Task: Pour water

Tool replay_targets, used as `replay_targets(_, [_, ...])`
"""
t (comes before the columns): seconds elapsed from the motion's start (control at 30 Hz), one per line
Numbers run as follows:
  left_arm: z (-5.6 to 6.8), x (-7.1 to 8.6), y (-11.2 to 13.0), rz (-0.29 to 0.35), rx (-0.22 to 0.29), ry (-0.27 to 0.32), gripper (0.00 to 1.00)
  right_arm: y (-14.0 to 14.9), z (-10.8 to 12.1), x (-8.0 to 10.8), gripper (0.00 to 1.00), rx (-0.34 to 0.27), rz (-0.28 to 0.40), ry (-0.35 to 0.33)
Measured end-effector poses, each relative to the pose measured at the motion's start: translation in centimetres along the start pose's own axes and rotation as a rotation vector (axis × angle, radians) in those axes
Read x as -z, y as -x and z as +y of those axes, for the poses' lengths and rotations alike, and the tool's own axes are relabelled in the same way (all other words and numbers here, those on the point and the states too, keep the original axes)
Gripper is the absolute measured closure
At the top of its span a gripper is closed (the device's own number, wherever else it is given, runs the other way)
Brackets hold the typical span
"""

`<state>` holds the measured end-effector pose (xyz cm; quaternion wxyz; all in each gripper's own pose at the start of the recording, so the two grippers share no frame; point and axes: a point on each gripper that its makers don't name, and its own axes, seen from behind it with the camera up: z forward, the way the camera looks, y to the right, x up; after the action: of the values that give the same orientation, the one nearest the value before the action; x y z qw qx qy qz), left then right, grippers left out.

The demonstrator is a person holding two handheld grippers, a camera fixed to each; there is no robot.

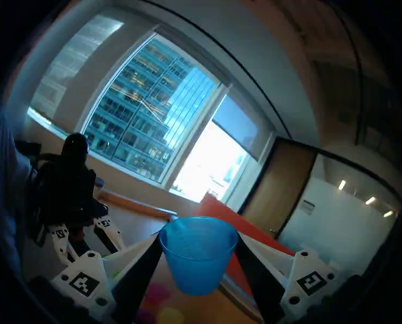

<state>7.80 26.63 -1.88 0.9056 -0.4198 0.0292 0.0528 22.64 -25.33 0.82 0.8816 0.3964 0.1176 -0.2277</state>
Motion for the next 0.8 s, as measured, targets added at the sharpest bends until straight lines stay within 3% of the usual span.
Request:
replay_targets(0.27, [-0.1, 0.2, -0.3, 0.003, -0.011, -0.007, 0.13, 0.6, -0.7, 0.2, 0.09, -0.267, -0.011, -0.034])
replay_targets(0.37, [0.0, 0.3, -0.5, 0.004, -0.013, -0.009, 0.13, 0.5, -0.6, 0.4, 0.09, -0.323, -0.005, -0.037])
replay_targets(0.8, [-1.6, 1.4, -0.5, -0.005, -0.02, -0.052, 0.13, 1.8, -0.2, 2.8, 0.08, -0.327, -0.02, -0.006])
